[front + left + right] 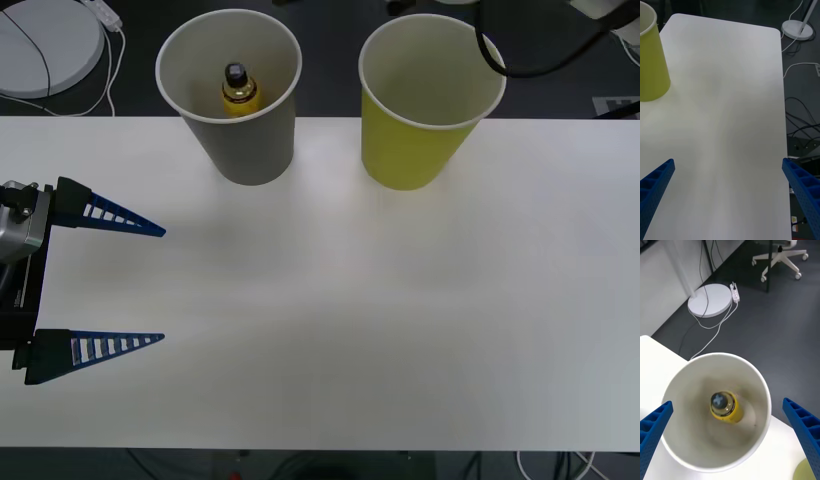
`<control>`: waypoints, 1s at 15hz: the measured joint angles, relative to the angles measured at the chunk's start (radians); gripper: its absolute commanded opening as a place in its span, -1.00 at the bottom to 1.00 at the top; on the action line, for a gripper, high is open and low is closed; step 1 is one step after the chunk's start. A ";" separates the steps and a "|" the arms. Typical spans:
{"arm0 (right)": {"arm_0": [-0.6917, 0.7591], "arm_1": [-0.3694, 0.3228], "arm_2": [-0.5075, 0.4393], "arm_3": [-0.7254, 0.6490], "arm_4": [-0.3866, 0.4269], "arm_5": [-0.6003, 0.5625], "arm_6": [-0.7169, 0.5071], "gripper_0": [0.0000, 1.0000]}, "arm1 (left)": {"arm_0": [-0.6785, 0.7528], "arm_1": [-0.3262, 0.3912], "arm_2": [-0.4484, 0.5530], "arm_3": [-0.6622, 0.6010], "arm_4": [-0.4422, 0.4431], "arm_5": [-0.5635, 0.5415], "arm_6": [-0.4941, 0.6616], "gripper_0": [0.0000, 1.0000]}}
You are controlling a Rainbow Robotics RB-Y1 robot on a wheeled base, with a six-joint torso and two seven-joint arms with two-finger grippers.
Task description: Put the can into the green bin and the plastic bottle into the gray bin
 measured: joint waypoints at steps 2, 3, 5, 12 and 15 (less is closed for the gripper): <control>0.057 -0.089 0.000 -0.121 0.009 -0.066 -0.065 1.00 | 0.000 0.000 0.000 0.000 0.000 0.000 0.000 1.00; 0.086 -0.131 0.000 -0.176 0.020 -0.104 -0.097 1.00 | 0.000 0.000 0.000 0.000 0.000 0.000 0.000 1.00; 0.146 -0.211 0.000 -0.279 0.054 -0.193 -0.169 1.00 | 0.000 0.000 0.000 0.000 0.000 0.000 0.000 1.00; 0.334 -0.442 0.012 -0.510 0.248 -0.605 -0.488 1.00 | 0.000 0.000 0.000 0.000 0.000 0.000 0.000 1.00; 0.344 -0.533 0.081 -0.515 0.380 -0.836 -0.682 1.00 | 0.000 0.000 0.000 0.000 0.000 0.000 0.000 1.00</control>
